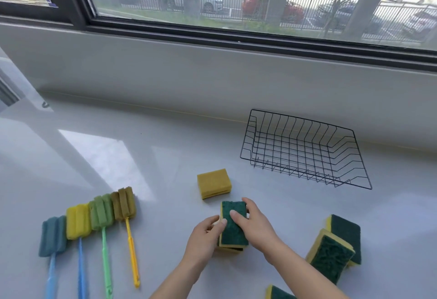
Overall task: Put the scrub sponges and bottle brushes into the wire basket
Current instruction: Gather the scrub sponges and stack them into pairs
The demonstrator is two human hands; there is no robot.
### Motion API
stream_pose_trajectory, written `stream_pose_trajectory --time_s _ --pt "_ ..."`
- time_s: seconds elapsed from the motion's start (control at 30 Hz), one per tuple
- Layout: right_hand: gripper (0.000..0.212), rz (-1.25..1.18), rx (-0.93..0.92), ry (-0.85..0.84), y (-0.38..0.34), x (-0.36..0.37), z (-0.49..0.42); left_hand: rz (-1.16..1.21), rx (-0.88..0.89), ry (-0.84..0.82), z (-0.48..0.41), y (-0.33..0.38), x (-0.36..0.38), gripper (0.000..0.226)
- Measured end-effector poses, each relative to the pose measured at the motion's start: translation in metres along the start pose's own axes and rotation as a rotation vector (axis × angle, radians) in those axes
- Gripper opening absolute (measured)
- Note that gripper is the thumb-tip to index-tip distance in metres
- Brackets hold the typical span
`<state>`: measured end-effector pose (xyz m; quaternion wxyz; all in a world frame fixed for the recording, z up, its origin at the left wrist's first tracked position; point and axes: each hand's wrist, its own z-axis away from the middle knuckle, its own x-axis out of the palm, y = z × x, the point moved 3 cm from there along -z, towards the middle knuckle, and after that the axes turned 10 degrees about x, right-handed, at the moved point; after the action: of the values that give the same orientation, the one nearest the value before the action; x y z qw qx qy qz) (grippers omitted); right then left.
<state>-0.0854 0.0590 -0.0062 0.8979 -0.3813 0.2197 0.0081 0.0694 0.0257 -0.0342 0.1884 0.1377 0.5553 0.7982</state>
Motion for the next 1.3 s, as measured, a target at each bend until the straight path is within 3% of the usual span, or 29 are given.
stream_pose_trajectory --time_s 0.13,0.33,0.63,0.77,0.83,0.9,1.0,1.17,1.3 --pt "0.069 -0.008 0.0 0.105 0.008 -0.024 -0.002 -0.133 0.072 -0.044 -0.016 0.014 0.029 0.035" --pt "0.07 -0.102 0.057 0.168 0.009 -0.065 -0.021 -0.146 0.07 -0.126 -0.046 0.033 0.07 0.02" --pt "0.071 -0.13 0.089 0.163 0.011 -0.079 -0.047 -0.296 0.052 -0.081 -0.066 0.034 0.077 0.049" --pt "0.077 -0.098 0.04 0.225 0.015 -0.09 -0.034 -0.458 0.23 0.016 -0.055 0.038 0.053 0.041" --pt "0.068 -0.049 -0.055 0.293 0.023 -0.095 -0.01 -0.631 0.402 0.101 -0.052 0.042 0.033 0.034" --pt "0.044 0.033 -0.2 0.332 0.037 -0.097 0.02 -0.82 0.542 0.173 -0.052 0.049 0.012 0.037" --pt "0.022 0.297 -0.28 0.245 0.064 -0.086 0.057 -1.035 0.611 0.181 -0.064 0.061 -0.009 0.046" --pt "0.046 0.569 -0.254 0.043 0.098 -0.062 0.082 -1.315 0.474 0.001 -0.093 0.062 -0.014 0.066" --pt "0.079 0.66 -0.261 -0.011 0.11 -0.053 0.092 -1.42 0.422 -0.1 -0.1 0.055 -0.016 0.065"
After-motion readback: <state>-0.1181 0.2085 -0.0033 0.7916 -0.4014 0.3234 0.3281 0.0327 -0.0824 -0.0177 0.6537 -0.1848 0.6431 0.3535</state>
